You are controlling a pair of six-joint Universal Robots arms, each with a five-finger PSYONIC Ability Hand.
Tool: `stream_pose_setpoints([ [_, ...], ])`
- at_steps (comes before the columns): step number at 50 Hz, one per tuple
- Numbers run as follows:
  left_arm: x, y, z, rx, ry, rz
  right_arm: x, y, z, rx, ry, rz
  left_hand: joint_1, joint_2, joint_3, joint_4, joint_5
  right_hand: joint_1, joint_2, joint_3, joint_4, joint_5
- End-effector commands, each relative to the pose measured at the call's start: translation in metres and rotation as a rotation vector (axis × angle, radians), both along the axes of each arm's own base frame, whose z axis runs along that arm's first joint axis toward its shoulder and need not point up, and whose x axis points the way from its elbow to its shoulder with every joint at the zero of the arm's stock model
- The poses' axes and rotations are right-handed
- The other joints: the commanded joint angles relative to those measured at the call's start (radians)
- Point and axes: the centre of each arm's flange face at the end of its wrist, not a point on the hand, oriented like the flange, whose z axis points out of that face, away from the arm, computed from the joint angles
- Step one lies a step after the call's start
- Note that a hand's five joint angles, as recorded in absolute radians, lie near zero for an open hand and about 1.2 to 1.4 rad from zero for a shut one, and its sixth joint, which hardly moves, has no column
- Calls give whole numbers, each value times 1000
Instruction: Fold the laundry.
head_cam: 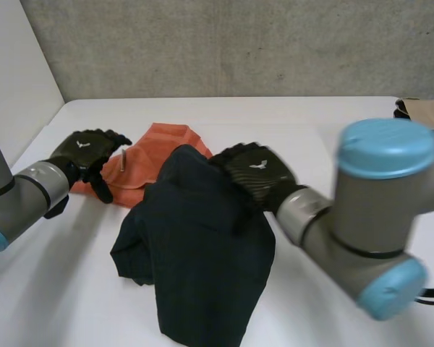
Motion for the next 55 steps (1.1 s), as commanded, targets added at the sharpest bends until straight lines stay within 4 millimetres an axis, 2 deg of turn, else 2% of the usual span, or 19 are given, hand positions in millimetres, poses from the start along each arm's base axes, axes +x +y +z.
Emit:
stream_pose_setpoints([
  [1, -7, -13, -29, 38, -30, -81, 37, 4, -31, -5, 48, 49, -26, -24, -35, -22, -35, -60, -38, -37, -35, -47],
  [3, -12, -16, -42, 52, -46, -104, 38, 1, -37, -15, 64, 45, -32, -29, -41, -28, -41, -54, -31, -30, -29, -40],
  [8, -31, -24, -59, 53, -54, -153, 40, -3, -42, -51, 101, 42, -23, -21, -32, -19, -32, 1160, 1182, 1183, 1185, 1173],
  [14, -54, -32, -71, 30, -55, -204, 29, -2, -24, -112, 50, 20, 76, 79, 67, 81, 68, 1161, 1184, 1185, 1187, 1175],
  [16, -57, -36, -70, 15, -54, -205, 22, 6, -3, -157, 17, 26, 295, 298, 286, 300, 287, 1161, 1184, 1185, 1187, 1175],
  [17, -59, -41, -69, -5, -54, -204, 20, 8, 2, -166, 8, 26, 709, 712, 700, 714, 701, 1161, 1184, 1185, 1187, 1175],
  [19, -62, -46, -69, -34, -51, -202, 16, 12, 11, -180, -4, 27, 1123, 1125, 1114, 1127, 1114, 1161, 1184, 1185, 1187, 1175],
  [24, -59, -67, -56, -163, -60, -99, 0, 15, 33, -213, -24, -10, 1180, 1183, 1171, 1185, 1171, 1161, 1184, 1185, 1187, 1175],
  [28, -38, -99, -26, -336, -66, 153, -21, -1, 53, -256, -50, -83, 1180, 1183, 1171, 1185, 1171, 1161, 1184, 1185, 1187, 1175],
  [31, -2, -128, 6, -479, -55, 366, -40, -19, 68, -289, -60, -153, 1180, 1183, 1171, 1185, 1171, 1161, 1184, 1185, 1187, 1175],
  [33, 40, -148, 31, -564, -57, 496, -47, -24, 74, -306, -66, -177, 1180, 1183, 1171, 1185, 1171, 1161, 1184, 1185, 1187, 1175],
  [37, 99, -166, 70, -677, -71, 663, -59, -33, 81, -314, -67, -197, 1180, 1183, 1171, 1185, 1171, 1161, 1184, 1185, 1187, 1175],
  [41, 125, -171, 82, -709, -76, 769, -60, -30, 74, -271, -47, -159, 1180, 1183, 1171, 1185, 1171, 1161, 1184, 1185, 1187, 1175],
  [45, 121, -171, 73, -682, -76, 747, -60, -24, 65, -232, -31, -133, 1180, 1183, 1171, 1185, 1171, 1161, 1184, 1185, 1187, 1175],
  [46, 119, -170, 70, -672, -77, 736, -60, -23, 63, -228, -29, -130, 1096, 1099, 1087, 1101, 1088, 1161, 1184, 1185, 1187, 1175],
  [47, 115, -169, 67, -662, -78, 713, -59, -20, 61, -221, -24, -123, 706, 708, 697, 710, 697, 1161, 1184, 1185, 1187, 1175],
  [48, 104, -164, 56, -626, -87, 659, -59, -19, 59, -217, -23, -120, -42, -39, -51, -37, -50, 1161, 1184, 1185, 1187, 1175],
  [51, 78, -152, 41, -565, -97, 552, -58, -19, 54, -205, -14, -116, -42, -39, -51, -37, -50, 1161, 1184, 1185, 1187, 1175],
  [55, 37, -116, 45, -503, -91, 415, -57, -18, 53, -199, -15, -110, -42, -39, -51, -37, -50, 1161, 1184, 1185, 1187, 1175],
])
